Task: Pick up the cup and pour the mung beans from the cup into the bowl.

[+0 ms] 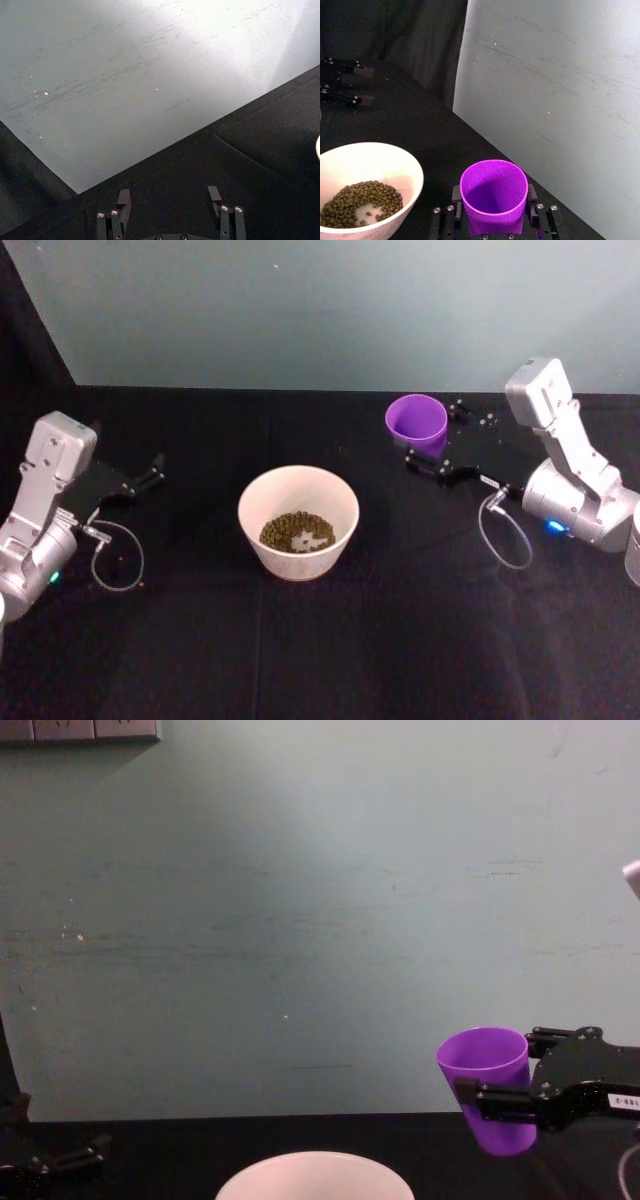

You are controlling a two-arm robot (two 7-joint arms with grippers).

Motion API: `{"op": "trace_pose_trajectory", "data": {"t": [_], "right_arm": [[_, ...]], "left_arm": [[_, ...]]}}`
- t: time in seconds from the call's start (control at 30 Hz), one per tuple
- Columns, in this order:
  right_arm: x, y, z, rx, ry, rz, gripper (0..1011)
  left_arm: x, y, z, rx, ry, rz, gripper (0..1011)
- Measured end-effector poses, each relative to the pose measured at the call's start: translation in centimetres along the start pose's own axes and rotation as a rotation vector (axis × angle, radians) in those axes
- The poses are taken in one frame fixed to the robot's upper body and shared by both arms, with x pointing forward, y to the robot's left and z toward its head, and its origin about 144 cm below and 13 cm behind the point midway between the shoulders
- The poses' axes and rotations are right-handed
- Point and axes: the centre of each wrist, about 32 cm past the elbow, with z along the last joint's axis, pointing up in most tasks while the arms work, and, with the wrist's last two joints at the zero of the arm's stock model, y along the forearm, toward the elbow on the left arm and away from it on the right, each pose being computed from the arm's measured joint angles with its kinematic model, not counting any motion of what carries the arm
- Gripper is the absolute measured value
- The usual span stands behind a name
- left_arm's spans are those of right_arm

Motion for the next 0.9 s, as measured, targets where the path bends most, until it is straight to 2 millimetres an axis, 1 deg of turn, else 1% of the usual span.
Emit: {"op": "trace_pose_trajectory", "data": {"t": [0.17, 0.4, 0.9], "right_arm": [[-0.33, -0.04, -0.5, 0.007, 0.002, -0.013, 735], [-0.38, 0.0, -0.9, -0.011, 0.05, 0.0, 736], [-0.34, -0.02, -0.69, -0.006, 0.059, -0.002, 735]], "left_arm": [[0.0, 0.0, 0.0, 0.0, 0.0, 0.0, 1000], [0.0, 0.0, 0.0, 0.0, 0.0, 0.0, 1000], [0.0, 0.0, 0.0, 0.0, 0.0, 0.0, 1000]]}}
